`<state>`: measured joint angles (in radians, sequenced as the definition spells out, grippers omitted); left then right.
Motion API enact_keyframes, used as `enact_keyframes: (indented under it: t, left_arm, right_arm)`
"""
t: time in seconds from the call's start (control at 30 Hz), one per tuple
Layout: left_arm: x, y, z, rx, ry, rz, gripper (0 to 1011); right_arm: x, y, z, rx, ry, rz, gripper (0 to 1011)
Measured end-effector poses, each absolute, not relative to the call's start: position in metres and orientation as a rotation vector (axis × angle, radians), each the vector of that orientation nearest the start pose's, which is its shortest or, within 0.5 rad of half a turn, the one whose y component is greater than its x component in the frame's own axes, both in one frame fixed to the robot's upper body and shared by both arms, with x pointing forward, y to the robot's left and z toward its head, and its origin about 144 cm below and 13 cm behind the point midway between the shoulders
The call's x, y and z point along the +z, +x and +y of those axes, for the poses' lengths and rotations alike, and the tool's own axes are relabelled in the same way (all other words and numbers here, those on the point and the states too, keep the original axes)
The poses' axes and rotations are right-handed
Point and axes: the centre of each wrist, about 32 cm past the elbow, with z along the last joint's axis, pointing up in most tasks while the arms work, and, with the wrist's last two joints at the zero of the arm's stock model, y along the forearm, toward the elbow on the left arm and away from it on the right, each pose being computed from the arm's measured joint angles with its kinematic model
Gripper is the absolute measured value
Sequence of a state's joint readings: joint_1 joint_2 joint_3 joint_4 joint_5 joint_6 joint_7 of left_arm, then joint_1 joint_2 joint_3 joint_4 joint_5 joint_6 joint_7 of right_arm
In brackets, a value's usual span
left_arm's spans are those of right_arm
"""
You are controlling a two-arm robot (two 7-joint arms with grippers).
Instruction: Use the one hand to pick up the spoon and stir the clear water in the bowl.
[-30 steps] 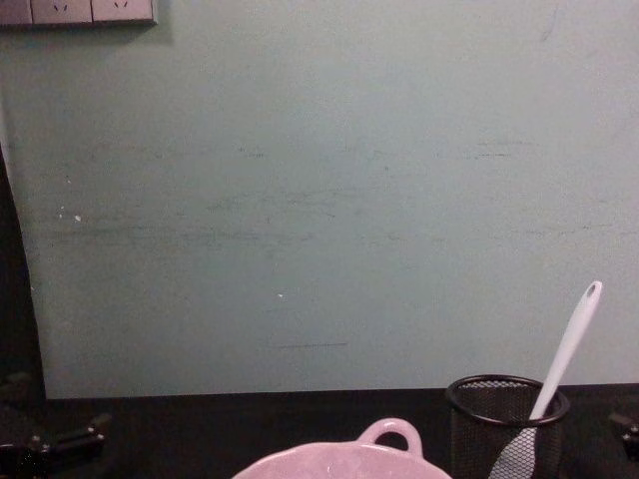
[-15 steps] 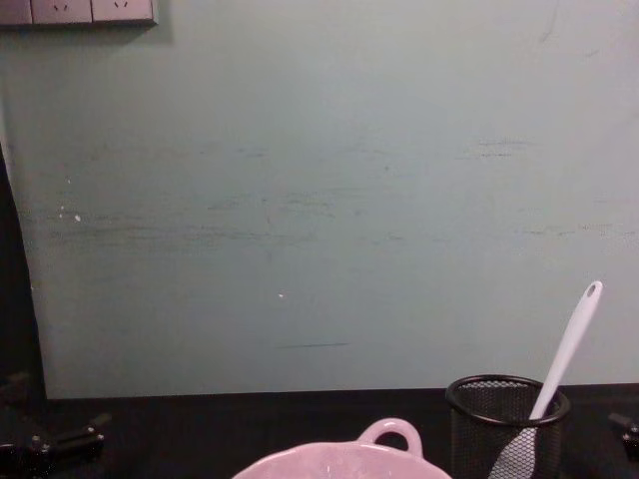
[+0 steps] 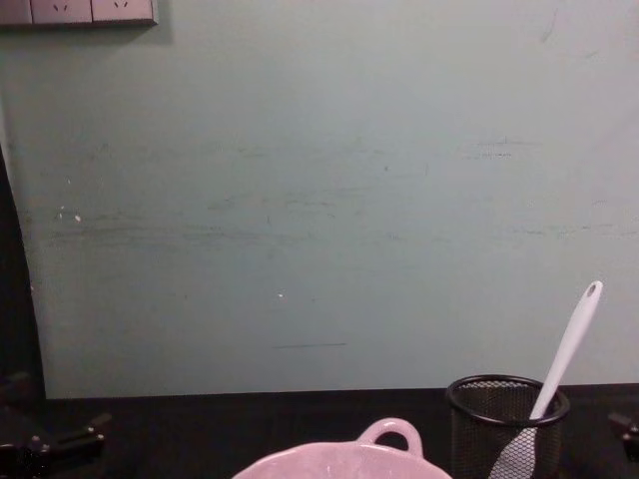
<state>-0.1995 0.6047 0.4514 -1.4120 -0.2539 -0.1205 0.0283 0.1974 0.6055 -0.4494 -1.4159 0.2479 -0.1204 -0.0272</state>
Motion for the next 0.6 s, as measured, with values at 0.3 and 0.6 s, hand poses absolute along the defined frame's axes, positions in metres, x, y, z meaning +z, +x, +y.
enact_keyframes:
  t: [0.3, 0.6]
  left_arm:
    - [1.140, 0.489, 0.310, 1.248, 0.304, -0.285, 1011]
    - [1.140, 0.489, 0.310, 1.248, 0.304, -0.285, 1011]
  right_arm:
    - [1.153, 0.477, -0.312, -1.220, -0.241, -0.282, 1004]
    - [1.168, 0.469, -0.312, -1.166, -0.063, -0.137, 1004]
